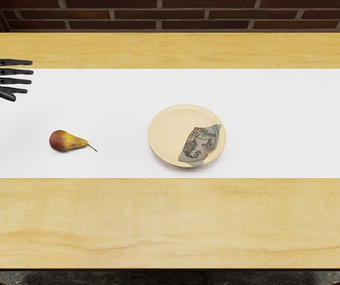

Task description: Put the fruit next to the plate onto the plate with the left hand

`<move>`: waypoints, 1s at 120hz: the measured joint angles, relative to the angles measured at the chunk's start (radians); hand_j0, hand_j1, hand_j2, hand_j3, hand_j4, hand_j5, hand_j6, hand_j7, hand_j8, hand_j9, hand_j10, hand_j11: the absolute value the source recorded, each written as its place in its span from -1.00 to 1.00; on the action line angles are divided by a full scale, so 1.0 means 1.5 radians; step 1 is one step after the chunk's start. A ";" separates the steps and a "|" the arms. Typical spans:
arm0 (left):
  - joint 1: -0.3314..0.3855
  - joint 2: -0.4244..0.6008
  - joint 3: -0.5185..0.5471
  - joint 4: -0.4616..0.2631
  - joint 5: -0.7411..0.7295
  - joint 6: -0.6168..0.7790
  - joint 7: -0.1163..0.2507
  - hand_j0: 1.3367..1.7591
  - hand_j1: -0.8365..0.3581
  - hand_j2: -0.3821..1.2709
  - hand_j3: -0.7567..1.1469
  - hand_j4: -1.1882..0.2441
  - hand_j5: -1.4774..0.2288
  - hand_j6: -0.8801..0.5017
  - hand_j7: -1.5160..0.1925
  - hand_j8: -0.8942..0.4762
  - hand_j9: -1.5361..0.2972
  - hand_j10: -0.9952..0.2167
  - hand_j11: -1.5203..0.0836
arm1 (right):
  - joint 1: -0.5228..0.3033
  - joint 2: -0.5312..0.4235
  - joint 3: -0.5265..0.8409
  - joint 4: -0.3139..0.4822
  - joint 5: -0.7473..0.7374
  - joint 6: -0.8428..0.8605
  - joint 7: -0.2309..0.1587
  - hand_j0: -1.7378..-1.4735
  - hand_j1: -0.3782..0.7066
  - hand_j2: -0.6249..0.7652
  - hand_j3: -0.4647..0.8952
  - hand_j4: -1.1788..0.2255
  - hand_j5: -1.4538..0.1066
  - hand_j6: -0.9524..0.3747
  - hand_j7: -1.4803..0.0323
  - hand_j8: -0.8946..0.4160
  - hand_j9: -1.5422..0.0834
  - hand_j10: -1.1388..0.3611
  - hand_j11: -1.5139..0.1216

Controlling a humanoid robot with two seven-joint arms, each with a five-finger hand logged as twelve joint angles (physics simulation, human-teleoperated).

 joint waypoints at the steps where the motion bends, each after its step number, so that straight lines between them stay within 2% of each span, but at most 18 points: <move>1: 0.000 0.000 0.000 0.000 0.000 0.000 0.000 0.52 0.98 -0.54 -0.20 0.66 0.73 0.27 0.77 0.31 0.68 0.64 0.90 | 0.000 0.000 0.000 0.000 0.000 0.000 0.000 -0.40 -0.95 -0.10 -0.32 0.68 0.86 0.43 0.96 0.36 0.90 0.52 0.85; 21: -0.004 -0.009 0.005 -0.002 0.005 0.000 0.000 0.52 0.98 -0.54 -0.20 0.66 0.73 0.27 0.77 0.31 0.68 0.64 0.90 | 0.000 0.000 0.000 0.000 0.001 0.002 0.000 -0.40 -0.95 -0.10 -0.32 0.68 0.86 0.43 0.96 0.36 0.90 0.52 0.85; 31: -0.011 -0.009 0.007 -0.021 0.051 0.000 0.000 0.52 0.98 -0.54 -0.20 0.66 0.73 0.27 0.77 0.31 0.68 0.64 0.90 | 0.000 0.000 0.000 -0.001 0.001 0.002 0.000 -0.40 -0.95 -0.10 -0.32 0.68 0.86 0.43 0.96 0.36 0.90 0.52 0.85; 44: -0.011 -0.008 0.007 -0.089 0.148 0.000 0.000 0.52 0.98 -0.54 -0.20 0.66 0.73 0.27 0.77 0.31 0.68 0.64 0.90 | 0.000 0.000 0.000 -0.001 0.001 0.002 0.000 -0.40 -0.95 -0.10 -0.32 0.68 0.86 0.43 0.96 0.36 0.90 0.52 0.85; 71: -0.009 -0.001 0.005 -0.274 0.340 0.000 0.000 0.52 0.98 -0.54 -0.20 0.66 0.73 0.27 0.77 0.30 0.68 0.64 0.90 | 0.000 0.000 0.000 0.000 0.001 0.002 0.000 -0.40 -0.95 -0.10 -0.32 0.68 0.86 0.43 0.96 0.36 0.90 0.52 0.85; 80: -0.009 0.000 0.004 -0.312 0.382 0.000 0.000 0.52 0.98 -0.54 -0.20 0.66 0.73 0.27 0.77 0.30 0.68 0.64 0.90 | 0.000 0.000 0.000 0.000 0.001 0.003 0.000 -0.40 -0.95 -0.10 -0.32 0.68 0.86 0.43 0.96 0.36 0.90 0.52 0.85; 100: -0.009 -0.002 0.000 -0.341 0.452 0.014 0.000 0.52 0.98 -0.54 -0.20 0.65 0.73 0.27 0.77 0.30 0.68 0.64 0.90 | 0.000 0.000 0.000 0.000 0.000 0.003 0.000 -0.40 -0.95 -0.10 -0.32 0.68 0.86 0.43 0.96 0.36 0.90 0.52 0.85; 120: -0.009 -0.021 -0.018 -0.347 0.525 0.110 0.000 0.52 0.98 -0.54 -0.20 0.65 0.73 0.27 0.77 0.30 0.68 0.64 0.90 | 0.000 0.000 0.000 0.000 0.000 0.003 0.000 -0.40 -0.95 -0.10 -0.32 0.68 0.86 0.43 0.96 0.36 0.90 0.52 0.85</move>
